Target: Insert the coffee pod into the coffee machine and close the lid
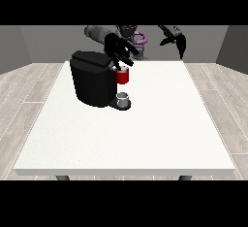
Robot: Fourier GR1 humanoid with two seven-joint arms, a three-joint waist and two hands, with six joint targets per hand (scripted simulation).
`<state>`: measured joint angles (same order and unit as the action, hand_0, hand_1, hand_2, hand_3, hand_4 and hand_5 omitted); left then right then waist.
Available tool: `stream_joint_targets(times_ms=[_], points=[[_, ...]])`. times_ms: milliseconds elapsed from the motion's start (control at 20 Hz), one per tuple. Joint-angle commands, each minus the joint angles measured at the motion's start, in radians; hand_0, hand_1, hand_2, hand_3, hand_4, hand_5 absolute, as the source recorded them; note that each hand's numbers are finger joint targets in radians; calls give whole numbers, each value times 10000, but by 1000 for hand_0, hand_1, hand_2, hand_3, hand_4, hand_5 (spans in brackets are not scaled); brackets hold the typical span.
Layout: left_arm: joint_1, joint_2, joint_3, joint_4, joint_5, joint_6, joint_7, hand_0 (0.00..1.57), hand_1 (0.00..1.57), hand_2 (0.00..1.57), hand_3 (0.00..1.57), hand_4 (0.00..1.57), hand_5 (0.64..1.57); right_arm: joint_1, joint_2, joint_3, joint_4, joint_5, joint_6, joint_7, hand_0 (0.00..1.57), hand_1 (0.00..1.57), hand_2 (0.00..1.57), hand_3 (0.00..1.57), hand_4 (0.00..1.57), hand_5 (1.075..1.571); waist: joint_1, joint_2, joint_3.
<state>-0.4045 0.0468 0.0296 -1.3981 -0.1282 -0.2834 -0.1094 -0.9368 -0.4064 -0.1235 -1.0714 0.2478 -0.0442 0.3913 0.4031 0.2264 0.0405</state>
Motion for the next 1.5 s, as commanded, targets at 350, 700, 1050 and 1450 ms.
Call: stream_joint_targets(times_ms=[350,700,1050,1450], points=[[-895,-155,-345,103,65,-339,182,0,0,0,0,377,1571,-1451,603,-68,-1274,-585,178,-96,0,0,0,0,0,1571,1821,616,-389],[-1045,231,-45,-118,244,-540,-258,0,0,0,0,278,1571,-2129,1034,-36,-546,-550,-110,-1344,0,0,0,0,133,1571,1759,1523,-410],[-1089,306,299,-339,604,-513,272,0,0,0,0,349,1571,-2282,1844,148,174,-651,-240,-2503,0,0,0,0,0,1571,1263,1226,-407],[651,252,542,3,532,-157,7,0,0,0,0,266,1571,-438,3516,1336,-354,-1008,490,-3867,0,0,0,0,263,1571,-480,-492,-405]])
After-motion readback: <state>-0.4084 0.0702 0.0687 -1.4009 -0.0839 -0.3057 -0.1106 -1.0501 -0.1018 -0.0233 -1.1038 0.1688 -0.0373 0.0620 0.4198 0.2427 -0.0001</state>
